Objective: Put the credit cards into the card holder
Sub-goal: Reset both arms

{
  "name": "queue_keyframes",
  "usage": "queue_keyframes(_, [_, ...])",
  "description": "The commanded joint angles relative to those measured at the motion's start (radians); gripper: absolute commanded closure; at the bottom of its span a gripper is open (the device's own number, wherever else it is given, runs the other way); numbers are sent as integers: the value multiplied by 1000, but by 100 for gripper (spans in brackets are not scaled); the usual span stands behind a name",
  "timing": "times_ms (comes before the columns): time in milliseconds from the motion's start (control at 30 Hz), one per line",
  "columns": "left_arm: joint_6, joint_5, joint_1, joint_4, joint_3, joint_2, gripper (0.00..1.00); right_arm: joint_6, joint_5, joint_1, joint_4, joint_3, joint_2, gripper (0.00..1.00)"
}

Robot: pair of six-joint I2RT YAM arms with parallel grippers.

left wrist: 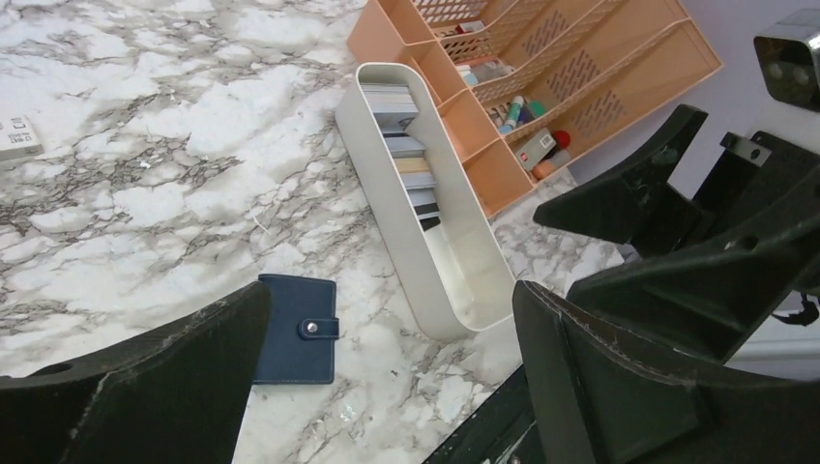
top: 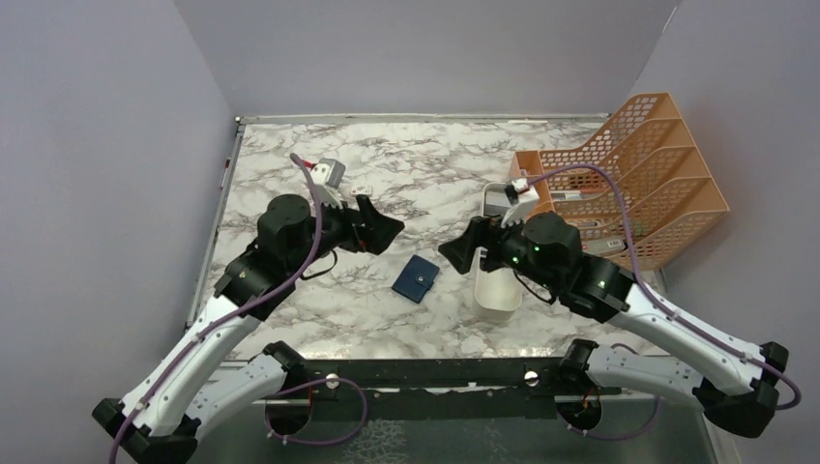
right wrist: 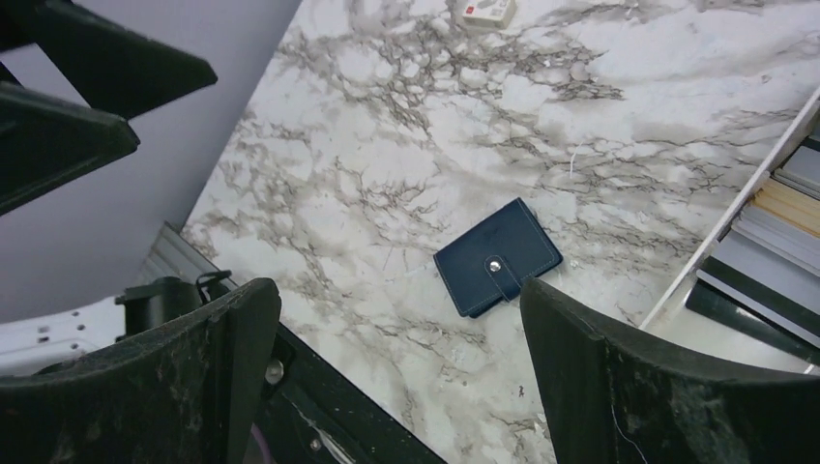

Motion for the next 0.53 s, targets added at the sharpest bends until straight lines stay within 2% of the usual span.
queue_keyframes(0, [1,22,-1,-43,-63,-112,1,70,98,6,-81,-43,-98,0])
queue_keyframes(200, [-29,-1,-1,-35,-130,-191,1,64,86,6,-112,-33,-125,0])
queue_keyframes(500, [-30,-21,-1,-36,-153,-217,1,53,77,6,-104,-26,-107,1])
